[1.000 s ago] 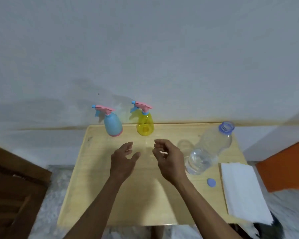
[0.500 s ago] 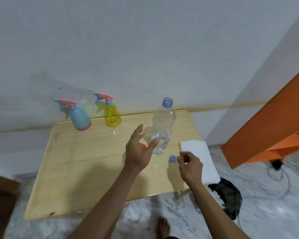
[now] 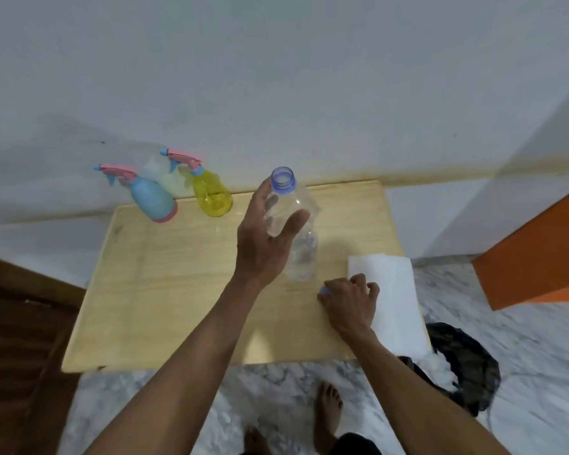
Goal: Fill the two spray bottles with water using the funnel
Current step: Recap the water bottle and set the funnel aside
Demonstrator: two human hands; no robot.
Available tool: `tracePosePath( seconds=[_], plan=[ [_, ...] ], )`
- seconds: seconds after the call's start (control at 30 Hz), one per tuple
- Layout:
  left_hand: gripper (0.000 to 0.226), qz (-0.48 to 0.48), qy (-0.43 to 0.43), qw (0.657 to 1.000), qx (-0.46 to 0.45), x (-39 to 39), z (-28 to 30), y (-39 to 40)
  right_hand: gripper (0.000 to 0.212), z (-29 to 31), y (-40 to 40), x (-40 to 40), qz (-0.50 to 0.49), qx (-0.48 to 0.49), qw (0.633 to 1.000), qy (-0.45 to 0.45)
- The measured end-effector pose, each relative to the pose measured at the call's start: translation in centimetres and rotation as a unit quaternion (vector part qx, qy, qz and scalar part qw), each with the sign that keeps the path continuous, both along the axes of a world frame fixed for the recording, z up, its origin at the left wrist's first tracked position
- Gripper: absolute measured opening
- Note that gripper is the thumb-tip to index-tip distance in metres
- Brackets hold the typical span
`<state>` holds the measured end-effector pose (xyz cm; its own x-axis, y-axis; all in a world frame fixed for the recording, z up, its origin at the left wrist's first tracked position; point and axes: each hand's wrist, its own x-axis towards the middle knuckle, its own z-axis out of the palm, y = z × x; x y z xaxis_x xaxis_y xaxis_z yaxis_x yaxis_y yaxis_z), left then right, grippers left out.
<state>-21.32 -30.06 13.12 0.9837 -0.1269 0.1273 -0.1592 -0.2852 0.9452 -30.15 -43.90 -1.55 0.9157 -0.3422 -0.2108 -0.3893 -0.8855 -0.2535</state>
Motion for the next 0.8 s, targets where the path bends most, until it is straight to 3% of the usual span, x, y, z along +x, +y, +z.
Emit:
tracePosePath(
  seconds=[0.17,0.27,0.37,0.47,0.53,0.63,0.8],
  plan=[
    [0.075,0.0,0.012,1.0,-0.003,0.0,0.1,-0.1,0.022,0.0,-0.2,0.3,0.038,0.001,0.999,-0.003],
    [0.073,0.003,0.01,1.0,-0.014,-0.2,-0.2,-0.1,0.029,3.0,-0.8,1.5,-0.032,0.09,0.992,-0.087],
    [0.071,0.006,0.006,1.0,-0.018,-0.3,-0.3,-0.4,0.034,9.6,-2.2,3.8,-0.09,0.26,0.928,-0.253],
    [0.065,0.011,0.007,0.999,-0.038,-0.4,-0.5,-0.5,0.031,18.3,-3.4,5.8,-0.024,0.35,0.873,-0.339],
    [0.065,0.008,0.004,0.999,-0.046,-0.5,-0.6,-0.5,0.029,23.1,-3.5,6.8,0.088,0.33,0.876,-0.341],
    [0.065,0.0,0.005,0.999,-0.048,-0.5,-0.6,-0.5,0.031,27.2,-3.0,8.1,0.249,0.241,0.902,-0.256],
    [0.068,-0.005,0.013,0.999,-0.035,-0.3,-0.5,-0.3,0.033,28.6,-1.4,9.3,0.341,0.107,0.924,-0.132]
  ],
)
